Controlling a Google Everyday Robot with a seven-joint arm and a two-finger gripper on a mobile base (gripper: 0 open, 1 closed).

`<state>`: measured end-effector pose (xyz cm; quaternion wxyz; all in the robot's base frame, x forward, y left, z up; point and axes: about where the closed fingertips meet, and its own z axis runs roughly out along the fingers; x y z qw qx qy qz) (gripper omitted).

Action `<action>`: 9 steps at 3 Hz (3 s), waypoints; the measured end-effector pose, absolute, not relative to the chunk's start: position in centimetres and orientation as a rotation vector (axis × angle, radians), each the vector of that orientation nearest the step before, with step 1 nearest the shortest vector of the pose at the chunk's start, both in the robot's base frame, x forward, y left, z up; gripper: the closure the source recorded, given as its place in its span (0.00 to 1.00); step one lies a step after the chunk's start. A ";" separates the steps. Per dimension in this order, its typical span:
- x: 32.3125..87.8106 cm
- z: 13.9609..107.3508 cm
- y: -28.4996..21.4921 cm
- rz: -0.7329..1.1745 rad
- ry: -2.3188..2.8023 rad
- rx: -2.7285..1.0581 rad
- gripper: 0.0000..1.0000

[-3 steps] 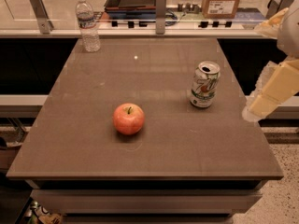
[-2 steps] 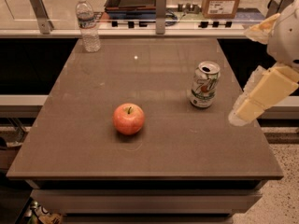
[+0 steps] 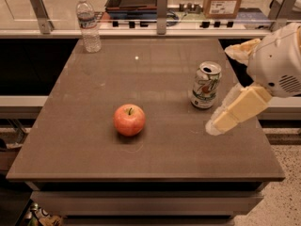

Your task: Move apple near water bottle

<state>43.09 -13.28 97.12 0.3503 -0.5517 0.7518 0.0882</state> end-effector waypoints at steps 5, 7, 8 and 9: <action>43.3 91.8 -4.4 0.474 1.816 -1.318 0.00; 44.8 89.7 -1.4 0.500 1.774 -1.230 0.00; 46.4 88.5 -0.7 0.509 1.761 -1.189 0.00; 47.4 87.5 0.2 0.537 1.743 -1.165 0.00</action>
Offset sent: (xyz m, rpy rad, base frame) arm 0.0019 0.0518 -0.0386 0.2052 0.0248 0.0622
